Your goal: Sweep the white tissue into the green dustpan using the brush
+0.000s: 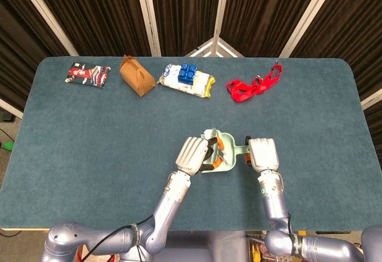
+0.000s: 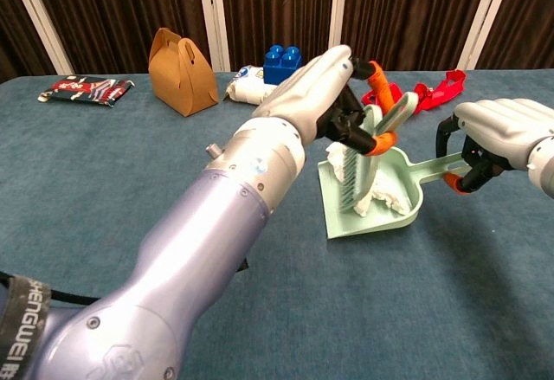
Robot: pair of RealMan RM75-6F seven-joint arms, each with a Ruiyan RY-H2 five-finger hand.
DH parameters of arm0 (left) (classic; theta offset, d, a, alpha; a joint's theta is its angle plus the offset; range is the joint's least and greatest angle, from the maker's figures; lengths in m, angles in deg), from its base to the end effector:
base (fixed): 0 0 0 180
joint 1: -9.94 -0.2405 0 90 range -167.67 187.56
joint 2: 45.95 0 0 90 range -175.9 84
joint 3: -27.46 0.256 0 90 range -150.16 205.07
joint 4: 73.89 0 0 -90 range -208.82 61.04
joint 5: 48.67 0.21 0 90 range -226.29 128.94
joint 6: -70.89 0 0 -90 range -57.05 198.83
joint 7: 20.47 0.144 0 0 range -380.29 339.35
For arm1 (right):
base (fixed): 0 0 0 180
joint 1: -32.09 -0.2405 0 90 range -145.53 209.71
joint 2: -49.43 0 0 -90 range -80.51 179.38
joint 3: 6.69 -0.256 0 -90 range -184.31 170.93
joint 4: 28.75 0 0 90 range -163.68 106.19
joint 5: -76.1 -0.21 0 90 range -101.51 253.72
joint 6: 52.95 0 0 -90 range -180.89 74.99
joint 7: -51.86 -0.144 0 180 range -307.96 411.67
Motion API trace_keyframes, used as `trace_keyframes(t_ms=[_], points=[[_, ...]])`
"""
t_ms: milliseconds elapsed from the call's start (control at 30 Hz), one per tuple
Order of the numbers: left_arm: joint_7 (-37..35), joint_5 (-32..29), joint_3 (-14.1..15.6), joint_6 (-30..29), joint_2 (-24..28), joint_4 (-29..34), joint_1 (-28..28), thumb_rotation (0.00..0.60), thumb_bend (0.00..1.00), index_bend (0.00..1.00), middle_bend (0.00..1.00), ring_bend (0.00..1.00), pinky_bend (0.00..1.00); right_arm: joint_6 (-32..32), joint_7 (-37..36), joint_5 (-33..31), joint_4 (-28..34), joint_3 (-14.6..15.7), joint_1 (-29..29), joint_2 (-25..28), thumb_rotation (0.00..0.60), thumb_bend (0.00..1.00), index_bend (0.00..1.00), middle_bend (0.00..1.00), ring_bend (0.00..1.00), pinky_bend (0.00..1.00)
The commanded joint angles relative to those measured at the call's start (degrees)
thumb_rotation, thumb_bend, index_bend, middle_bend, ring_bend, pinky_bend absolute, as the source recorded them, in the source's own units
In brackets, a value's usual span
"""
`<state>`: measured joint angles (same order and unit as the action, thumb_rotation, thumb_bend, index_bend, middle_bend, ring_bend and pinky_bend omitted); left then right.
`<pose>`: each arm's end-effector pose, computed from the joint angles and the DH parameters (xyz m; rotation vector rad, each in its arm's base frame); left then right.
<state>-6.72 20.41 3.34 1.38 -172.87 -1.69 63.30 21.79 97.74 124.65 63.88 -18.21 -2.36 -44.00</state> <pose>0.0446 0.2924 -0.1177 -1.6086 -1.2355 -1.6028 -0.1797 -0.3080 -0.0052 1.5509 -0.9100 0.6593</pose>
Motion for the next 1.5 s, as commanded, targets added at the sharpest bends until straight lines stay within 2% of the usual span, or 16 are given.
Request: trace_keyframes(t_ms=[33, 300, 600, 700, 733, 833, 900, 1100, 1300, 1500], points=[[-0.2, 0.5, -0.4, -0.1, -0.1, 1.2, 0.2, 0.600, 0.58, 0.76, 1.00, 1.00, 1.00, 0.0, 0.0, -0.1, 0.0, 0.0, 0.0, 0.1, 0.600, 0.59, 0.65, 0.91, 0.89, 0.92], [-0.8, 0.6, -0.5, -0.5, 2.2, 7.0, -1.6, 0.600, 0.58, 0.76, 1.00, 1.00, 1.00, 0.3, -0.4, 0.2, 0.9, 0.3, 0.5, 1.2, 0.600, 0.59, 0.65, 0.91, 0.89, 0.92], [-1.5, 1.6, -1.1, -1.3, 8.5, 14.5, -4.4, 0.600, 0.58, 0.76, 1.00, 1.00, 1.00, 0.9, 0.0, -0.1, 1.4, 0.6, 0.9, 1.3, 0.600, 0.59, 0.63, 0.91, 0.89, 0.92], [-1.5, 1.6, -1.5, -1.5, 11.0, 17.4, -5.3, 0.600, 0.58, 0.76, 1.00, 1.00, 1.00, 1.1, 0.7, -0.4, 1.7, 0.9, 1.0, 1.3, 0.600, 0.59, 0.49, 0.91, 0.89, 0.92], [-1.4, 1.7, -1.6, -1.5, 11.9, 18.2, -5.6, 0.600, 0.58, 0.76, 1.00, 1.00, 1.00, 1.2, 1.0, -0.6, 1.9, 0.9, 1.1, 1.4, 0.600, 0.59, 0.37, 0.91, 0.89, 0.92], [-1.3, 1.7, -2.0, -1.7, 14.6, 20.7, -6.5, 0.600, 0.58, 0.76, 1.00, 1.00, 1.00, 1.4, 2.3, -1.3, 3.0, 1.2, 1.1, 1.8, 0.600, 0.59, 0.10, 0.91, 0.89, 0.92], [-1.1, 1.8, -2.1, -1.9, 16.4, 22.0, -7.1, 0.600, 0.58, 0.76, 1.00, 1.00, 1.00, 1.6, 3.2, -2.0, 3.8, 1.4, 1.1, 2.1, 0.600, 0.59, 0.01, 0.91, 0.89, 0.92], [-1.0, 1.3, -2.0, -2.1, 20.9, 24.9, -8.8, 0.600, 0.58, 0.76, 1.00, 1.00, 1.00, 2.5, 6.2, -4.1, 5.6, 1.2, 0.7, 2.3, 0.600, 0.58, 0.00, 0.91, 0.89, 0.92], [-0.6, 3.1, -0.1, -2.2, 27.5, 27.3, -11.2, 0.600, 0.58, 0.76, 1.00, 1.00, 1.00, 3.7, 6.2, -3.4, 7.0, 1.6, 1.0, 3.4, 0.600, 0.58, 0.00, 0.91, 0.89, 0.92], [6.4, 6.4, 3.2, -0.3, 36.6, 26.9, -12.1, 0.600, 0.58, 0.76, 1.00, 1.00, 1.00, 4.2, 5.1, -3.5, 8.3, 1.7, 1.9, 5.3, 0.600, 0.58, 0.00, 0.91, 0.89, 0.92]])
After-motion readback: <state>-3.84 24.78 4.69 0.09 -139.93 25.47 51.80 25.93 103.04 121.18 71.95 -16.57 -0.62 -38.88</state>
